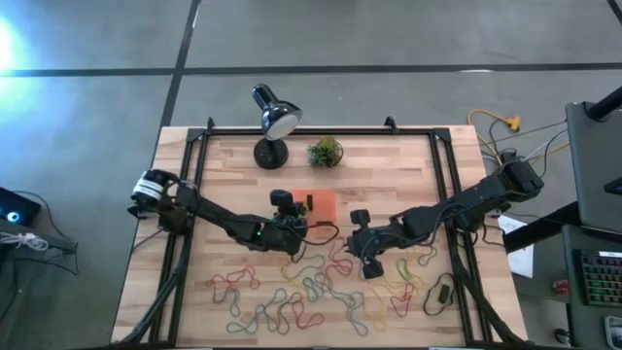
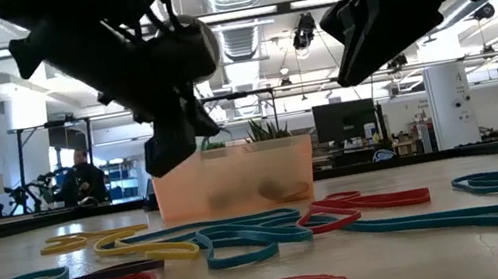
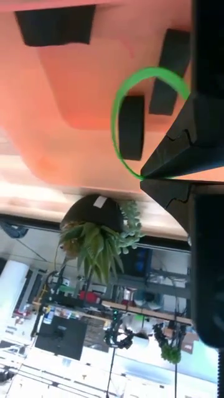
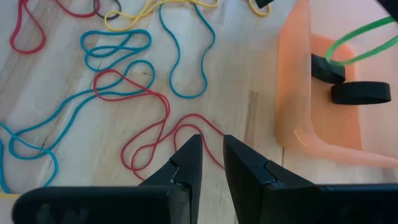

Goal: Pick and place rubber bands into bin
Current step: Put the green rubberband into the orange bin

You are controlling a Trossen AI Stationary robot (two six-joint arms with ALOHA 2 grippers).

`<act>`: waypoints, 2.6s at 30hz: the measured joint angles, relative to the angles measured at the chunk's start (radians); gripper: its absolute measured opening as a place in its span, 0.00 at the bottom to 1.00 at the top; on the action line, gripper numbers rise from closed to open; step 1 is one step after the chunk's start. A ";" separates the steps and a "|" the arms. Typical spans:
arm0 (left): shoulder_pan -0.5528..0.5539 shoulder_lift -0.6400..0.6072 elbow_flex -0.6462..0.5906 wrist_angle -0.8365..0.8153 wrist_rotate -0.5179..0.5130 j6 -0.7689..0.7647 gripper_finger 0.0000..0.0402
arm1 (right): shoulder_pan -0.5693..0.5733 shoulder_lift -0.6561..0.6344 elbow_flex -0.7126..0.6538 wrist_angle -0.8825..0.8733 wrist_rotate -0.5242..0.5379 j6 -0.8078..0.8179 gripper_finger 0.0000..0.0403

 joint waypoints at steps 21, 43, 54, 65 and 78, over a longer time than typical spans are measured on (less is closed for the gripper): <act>-0.010 -0.039 0.030 0.014 0.001 -0.001 0.21 | 0.000 0.000 -0.046 0.003 -0.003 0.053 0.15; 0.147 -0.183 0.040 -0.234 0.480 -0.182 0.21 | 0.000 0.000 -0.053 0.015 -0.003 0.080 0.15; 0.182 -0.190 0.055 -0.230 0.535 -0.189 0.21 | 0.001 0.000 -0.053 0.012 -0.011 0.123 0.15; 0.122 -0.271 0.051 -0.275 0.524 -0.193 0.21 | 0.052 -0.007 -0.052 -0.427 -0.059 0.402 0.15; 0.066 -0.334 0.038 -0.274 0.524 -0.195 0.21 | 0.268 -0.044 -0.053 -0.499 -0.082 0.575 0.15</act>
